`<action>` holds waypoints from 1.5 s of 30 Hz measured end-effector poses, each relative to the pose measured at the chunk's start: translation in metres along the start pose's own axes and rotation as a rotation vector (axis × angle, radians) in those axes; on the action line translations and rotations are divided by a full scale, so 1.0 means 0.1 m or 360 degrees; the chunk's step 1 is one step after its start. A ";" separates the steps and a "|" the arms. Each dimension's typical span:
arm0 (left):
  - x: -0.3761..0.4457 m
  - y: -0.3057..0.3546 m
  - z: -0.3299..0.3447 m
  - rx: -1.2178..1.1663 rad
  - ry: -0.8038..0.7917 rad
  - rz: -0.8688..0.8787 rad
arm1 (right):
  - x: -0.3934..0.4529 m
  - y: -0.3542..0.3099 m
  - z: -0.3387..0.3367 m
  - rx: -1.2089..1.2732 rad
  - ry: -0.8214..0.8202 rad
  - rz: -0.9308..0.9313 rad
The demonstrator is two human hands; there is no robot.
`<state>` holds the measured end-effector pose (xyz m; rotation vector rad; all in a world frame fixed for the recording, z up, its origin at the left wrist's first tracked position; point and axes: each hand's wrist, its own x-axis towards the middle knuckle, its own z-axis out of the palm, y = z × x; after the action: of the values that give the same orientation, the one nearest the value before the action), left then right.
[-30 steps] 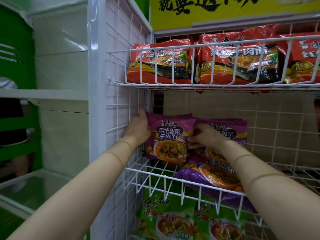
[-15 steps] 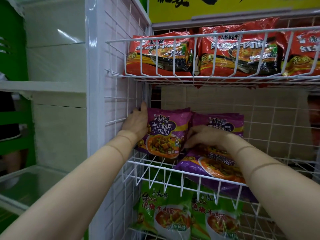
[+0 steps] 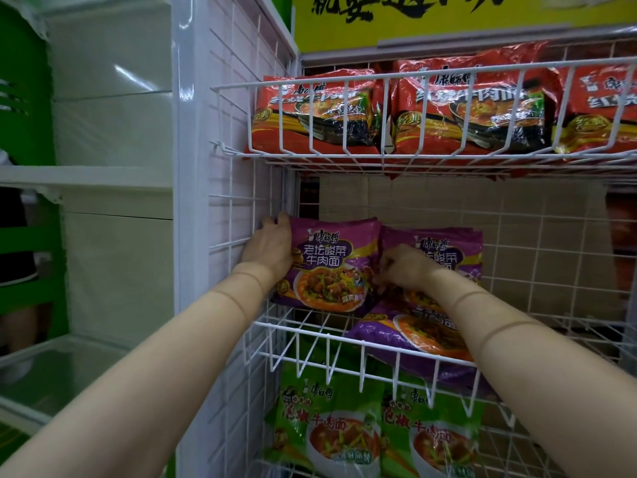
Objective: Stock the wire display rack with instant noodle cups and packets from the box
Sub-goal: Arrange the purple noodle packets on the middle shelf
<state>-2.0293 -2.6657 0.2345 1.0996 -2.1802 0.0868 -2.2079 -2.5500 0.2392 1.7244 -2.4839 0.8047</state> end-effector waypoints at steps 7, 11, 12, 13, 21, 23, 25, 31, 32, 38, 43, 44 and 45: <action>-0.06 0.09 -0.09 0.0124 0.0144 0.0094 | 0.07 0.06 -0.01 0.0657 0.0051 0.0020; -0.04 0.12 -0.07 0.0352 0.0180 0.0666 | 0.00 0.02 -0.01 0.0330 -0.0004 -0.0021; -0.03 0.12 -0.05 0.0439 0.0109 0.0785 | -0.04 -0.01 -0.03 0.0254 0.0047 -0.0044; -0.02 0.12 -0.04 0.0520 0.0037 0.0853 | -0.07 -0.04 -0.07 0.0219 0.0095 -0.0075; -0.06 0.13 -0.06 0.0612 -0.0125 0.0776 | -0.38 0.40 -0.60 0.0081 -0.0058 -0.0001; -0.04 0.24 -0.09 0.0560 -0.0134 0.0682 | -0.47 0.66 -0.58 -0.0099 0.0006 0.0062; -0.05 0.51 -0.10 0.0361 -0.0197 0.0582 | -0.55 0.78 -0.56 -0.0235 -0.0006 0.0102; -0.16 1.14 0.08 -0.0148 -0.1042 0.0201 | -0.61 0.72 -0.53 -0.0251 -0.0145 0.0082; -0.17 1.17 0.12 -0.0082 -0.1098 0.0187 | -0.62 0.72 -0.53 -0.0284 -0.0176 0.0096; -0.22 1.13 0.15 -0.0222 -0.1210 0.0020 | -0.69 0.76 -0.55 -0.0266 -0.0427 0.0230; -0.24 1.13 0.18 -0.0275 -0.1122 -0.0010 | -0.67 0.74 -0.53 -0.0107 -0.0452 0.0255; -0.24 1.13 0.18 -0.0312 -0.1066 -0.0018 | -0.66 0.73 -0.54 -0.0036 -0.0372 0.0224; -0.23 1.13 0.18 -0.0367 -0.1002 -0.0027 | -0.65 0.72 -0.55 0.0024 -0.0269 0.0192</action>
<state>-2.1127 -2.5837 0.2332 1.1093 -2.6351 -0.5784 -2.2604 -2.4523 0.2391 1.7296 -2.7214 0.7148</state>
